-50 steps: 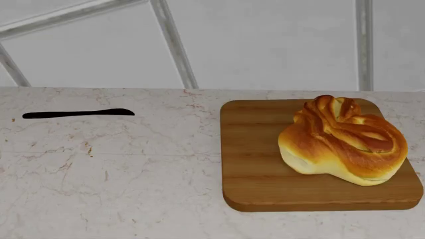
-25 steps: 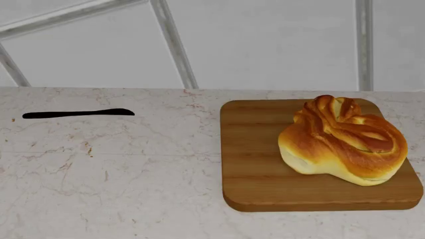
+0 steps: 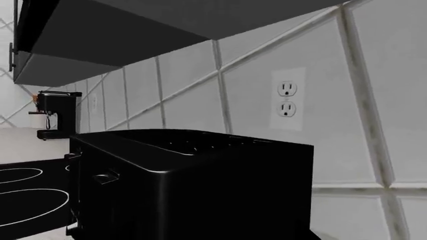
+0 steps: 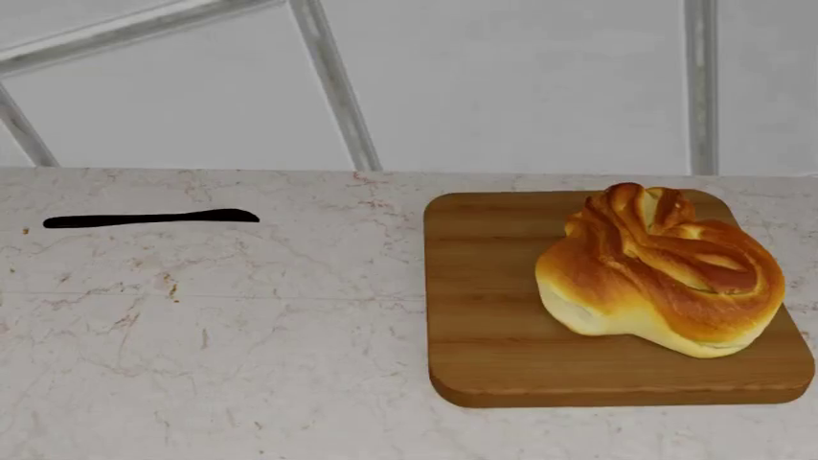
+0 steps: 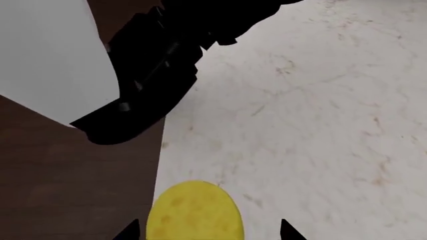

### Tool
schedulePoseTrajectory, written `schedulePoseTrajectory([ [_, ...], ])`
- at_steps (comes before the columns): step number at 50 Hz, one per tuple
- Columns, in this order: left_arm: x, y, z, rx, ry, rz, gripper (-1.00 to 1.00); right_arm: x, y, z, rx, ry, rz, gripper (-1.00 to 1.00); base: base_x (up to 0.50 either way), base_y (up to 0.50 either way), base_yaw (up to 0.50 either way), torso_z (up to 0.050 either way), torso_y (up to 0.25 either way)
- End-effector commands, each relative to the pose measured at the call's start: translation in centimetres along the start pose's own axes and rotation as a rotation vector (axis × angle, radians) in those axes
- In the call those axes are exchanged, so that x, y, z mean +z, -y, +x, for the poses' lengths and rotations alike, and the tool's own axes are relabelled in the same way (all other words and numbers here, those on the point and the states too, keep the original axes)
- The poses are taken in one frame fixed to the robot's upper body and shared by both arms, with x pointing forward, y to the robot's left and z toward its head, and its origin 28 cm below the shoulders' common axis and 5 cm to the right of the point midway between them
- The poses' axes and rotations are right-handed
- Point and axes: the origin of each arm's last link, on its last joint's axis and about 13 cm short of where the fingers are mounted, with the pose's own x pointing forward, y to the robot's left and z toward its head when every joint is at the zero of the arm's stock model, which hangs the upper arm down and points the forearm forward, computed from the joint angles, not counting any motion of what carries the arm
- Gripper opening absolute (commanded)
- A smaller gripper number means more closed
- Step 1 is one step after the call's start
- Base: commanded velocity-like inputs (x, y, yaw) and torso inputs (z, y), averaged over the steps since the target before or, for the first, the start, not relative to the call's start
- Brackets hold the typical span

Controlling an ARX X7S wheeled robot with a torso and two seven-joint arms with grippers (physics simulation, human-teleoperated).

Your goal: Pick up the wedge of cheese and place it on the slice of bread to prepare a simple cheese on bread dish.

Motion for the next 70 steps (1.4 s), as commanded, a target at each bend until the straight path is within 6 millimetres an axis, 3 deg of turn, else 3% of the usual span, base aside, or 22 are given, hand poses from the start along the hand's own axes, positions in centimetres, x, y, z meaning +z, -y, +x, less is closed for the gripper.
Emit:
schedulePoseTrajectory([
  [1,-1.2,-0.6,0.5,0.002,-0.002,0.008,1.00,-0.8,0.6,0.8,0.017,-0.014,0.022,1.00,0.01,0.01,0.00,0.000,0.000],
  [46,-0.7,-0.5,0.1,0.005,0.013,-0.012,1.00,-1.6,1.3,2.6,0.082,-0.051,0.065,1.00,0.01,0.01,0.00,0.000,0.000],
  [47,-0.6,-0.4,0.1,0.006,0.013,-0.013,1.00,-1.6,1.3,2.5,0.078,-0.045,0.067,-1.00,0.01,0.01,0.00,0.000,0.000],
  [57,-0.7,-0.4,0.2,0.005,0.008,-0.006,1.00,-0.5,0.9,1.1,-0.002,-0.021,0.016,-1.00,0.00,0.00,0.00,0.000,0.000],
  [70,-0.8,-0.4,0.2,0.005,0.009,-0.006,1.00,1.5,0.6,-2.5,-0.252,0.024,-0.044,-1.00,0.00,0.01,0.00,0.000,0.000],
])
